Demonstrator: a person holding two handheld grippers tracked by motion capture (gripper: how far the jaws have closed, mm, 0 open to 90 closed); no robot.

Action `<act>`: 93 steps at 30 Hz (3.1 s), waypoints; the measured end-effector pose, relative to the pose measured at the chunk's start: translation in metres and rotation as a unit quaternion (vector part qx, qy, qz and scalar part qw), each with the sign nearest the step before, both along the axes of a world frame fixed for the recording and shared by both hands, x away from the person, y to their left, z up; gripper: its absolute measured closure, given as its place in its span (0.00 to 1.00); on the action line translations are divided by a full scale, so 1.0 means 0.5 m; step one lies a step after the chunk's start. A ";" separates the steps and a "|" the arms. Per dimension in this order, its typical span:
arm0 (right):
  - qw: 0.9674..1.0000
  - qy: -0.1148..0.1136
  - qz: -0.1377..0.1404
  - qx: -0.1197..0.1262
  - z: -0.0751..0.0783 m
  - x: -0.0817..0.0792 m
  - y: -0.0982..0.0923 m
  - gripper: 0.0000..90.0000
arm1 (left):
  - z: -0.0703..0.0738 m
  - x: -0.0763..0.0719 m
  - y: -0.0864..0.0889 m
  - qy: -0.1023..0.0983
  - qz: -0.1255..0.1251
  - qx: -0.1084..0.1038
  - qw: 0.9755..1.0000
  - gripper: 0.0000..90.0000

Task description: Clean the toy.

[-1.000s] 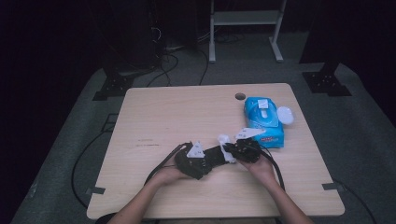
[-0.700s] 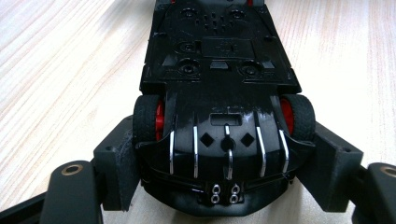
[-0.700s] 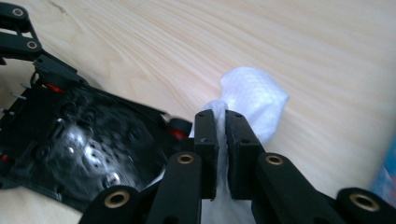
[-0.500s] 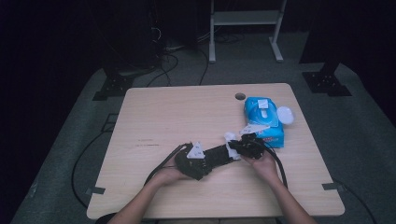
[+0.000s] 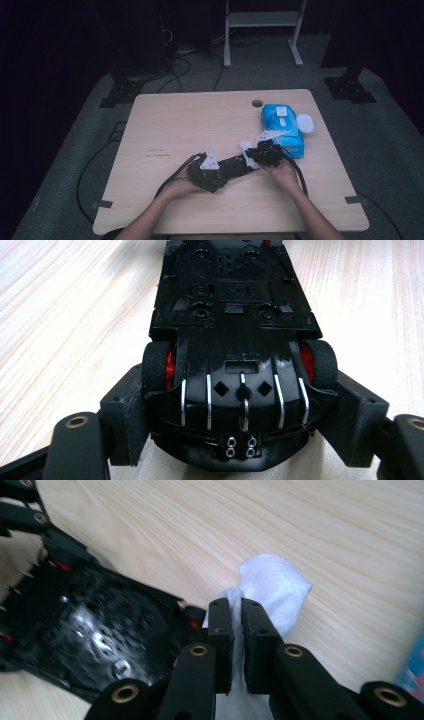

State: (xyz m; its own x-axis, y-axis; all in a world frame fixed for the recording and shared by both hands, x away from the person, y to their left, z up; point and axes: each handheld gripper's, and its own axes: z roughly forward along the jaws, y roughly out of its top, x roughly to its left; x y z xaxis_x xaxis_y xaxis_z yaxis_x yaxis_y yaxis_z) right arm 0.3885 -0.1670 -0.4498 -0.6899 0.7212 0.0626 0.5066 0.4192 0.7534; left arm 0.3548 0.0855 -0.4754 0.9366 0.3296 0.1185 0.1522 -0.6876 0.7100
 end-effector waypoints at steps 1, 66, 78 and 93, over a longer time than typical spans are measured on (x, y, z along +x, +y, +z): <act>1.000 -0.001 0.004 0.001 0.001 0.001 0.006 0.93 | 0.000 0.000 0.000 0.000 0.000 0.001 1.000 0.27; 0.999 0.003 0.044 -0.008 -0.005 -0.078 0.006 0.93 | 0.002 0.006 0.003 0.004 -0.002 0.004 1.000 0.27; 1.000 -0.019 0.001 -0.017 0.018 -0.029 0.016 0.93 | 0.002 0.006 0.000 0.005 0.001 0.004 1.000 0.27; 0.996 0.061 0.026 0.057 0.014 -0.065 -0.028 0.93 | 0.000 0.011 0.002 0.015 0.002 -0.001 1.000 0.27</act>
